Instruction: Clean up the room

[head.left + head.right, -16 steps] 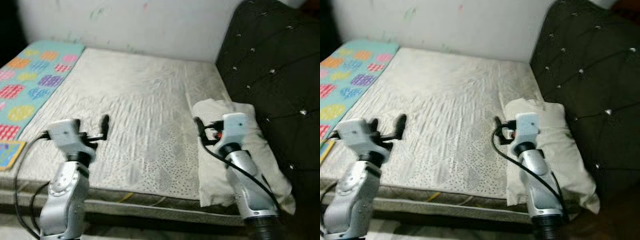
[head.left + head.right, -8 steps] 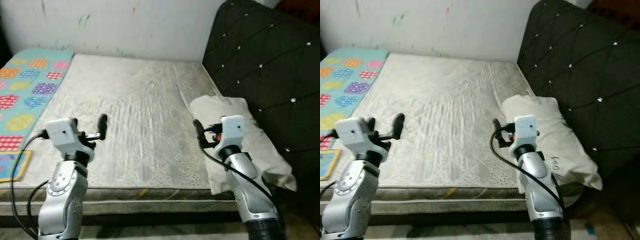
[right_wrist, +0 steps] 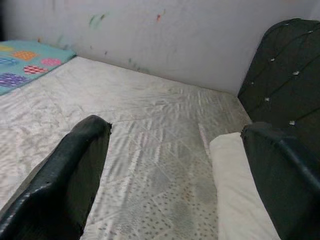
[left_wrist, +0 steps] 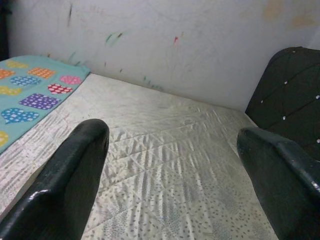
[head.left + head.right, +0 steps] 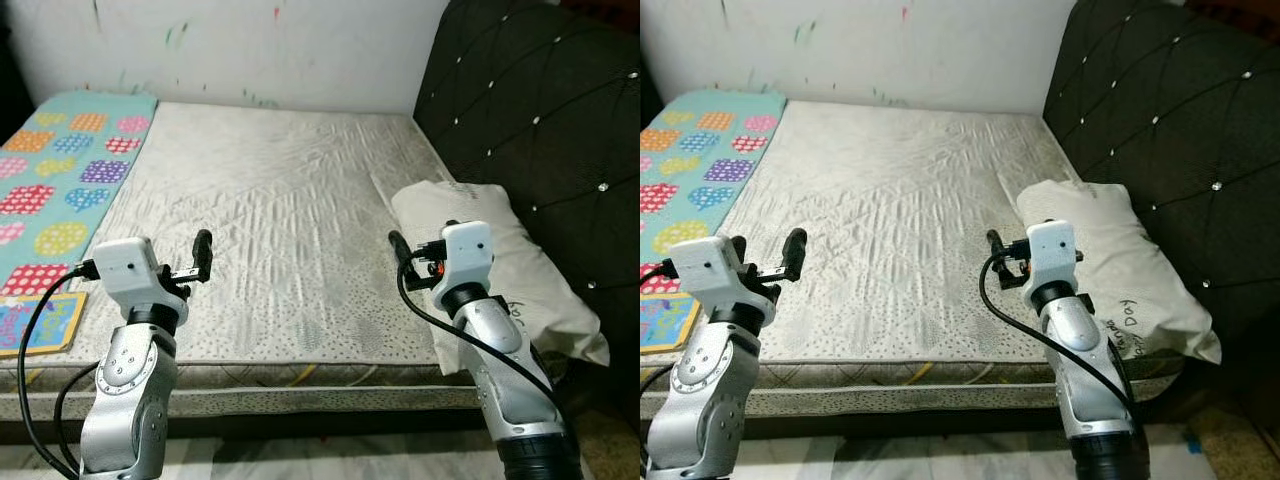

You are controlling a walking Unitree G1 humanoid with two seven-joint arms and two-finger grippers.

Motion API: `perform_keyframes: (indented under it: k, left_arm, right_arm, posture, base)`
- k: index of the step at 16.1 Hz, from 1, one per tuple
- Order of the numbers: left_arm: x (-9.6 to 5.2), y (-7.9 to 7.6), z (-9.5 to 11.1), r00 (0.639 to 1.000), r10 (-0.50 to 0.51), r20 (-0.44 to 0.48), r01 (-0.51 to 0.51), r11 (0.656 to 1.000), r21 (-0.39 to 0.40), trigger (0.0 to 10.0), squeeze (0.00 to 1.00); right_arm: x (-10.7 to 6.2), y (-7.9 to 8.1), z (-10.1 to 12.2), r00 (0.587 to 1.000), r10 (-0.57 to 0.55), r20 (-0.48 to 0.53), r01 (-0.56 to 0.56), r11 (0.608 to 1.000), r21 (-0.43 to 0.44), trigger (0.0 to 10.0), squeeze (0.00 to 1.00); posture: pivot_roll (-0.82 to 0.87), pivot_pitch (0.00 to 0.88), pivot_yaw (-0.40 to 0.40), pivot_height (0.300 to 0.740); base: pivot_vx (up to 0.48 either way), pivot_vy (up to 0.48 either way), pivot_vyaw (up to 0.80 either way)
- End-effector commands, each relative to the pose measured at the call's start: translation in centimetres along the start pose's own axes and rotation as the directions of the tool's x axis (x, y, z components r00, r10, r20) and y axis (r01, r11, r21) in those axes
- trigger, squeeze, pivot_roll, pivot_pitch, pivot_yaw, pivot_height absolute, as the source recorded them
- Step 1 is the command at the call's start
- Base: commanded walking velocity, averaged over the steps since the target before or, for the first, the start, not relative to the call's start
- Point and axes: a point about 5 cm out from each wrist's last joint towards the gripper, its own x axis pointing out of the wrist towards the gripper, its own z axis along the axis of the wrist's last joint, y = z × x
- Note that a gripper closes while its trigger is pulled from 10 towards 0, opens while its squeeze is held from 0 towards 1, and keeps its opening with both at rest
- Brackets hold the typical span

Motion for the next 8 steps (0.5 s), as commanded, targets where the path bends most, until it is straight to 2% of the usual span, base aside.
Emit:
perform_keyframes:
  k: [1,4,6,8]
  left_arm:
    - [0.15,-0.28,0.25,1.000,-0.022,0.014,0.023,1.000,-0.009,10.0,0.00]
    - [0.13,-0.59,0.31,0.999,-0.042,0.021,0.042,0.999,-0.032,10.0,0.00]
    - [0.10,-0.67,0.29,0.999,-0.047,0.023,0.048,0.998,-0.034,10.0,0.00]
    - [0.12,-0.86,0.26,0.998,-0.054,0.024,0.055,0.998,-0.038,10.0,0.00]
  right_arm:
    - [0.20,-0.38,0.95,0.999,-0.016,0.028,0.017,1.000,-0.016,10.0,0.00]
    - [-0.12,0.11,0.84,1.000,0.018,0.025,-0.019,0.999,0.033,10.0,0.00]
    - [-0.21,0.27,0.84,0.999,0.032,0.019,-0.032,0.999,0.034,10.0,0.00]
    - [-0.22,0.31,0.81,0.999,0.035,0.016,-0.036,0.999,0.030,10.0,0.00]
  posture:
    - [-0.03,0.000,-0.058,0.740]
    - [-0.03,0.000,-0.057,0.740]
    - [-0.03,0.000,-0.056,0.740]
    - [-0.03,0.000,-0.055,0.740]
  base:
    - [0.000,0.000,0.00]
    - [0.000,0.000,0.00]
    - [0.000,0.000,0.00]
    - [0.270,0.000,0.00]
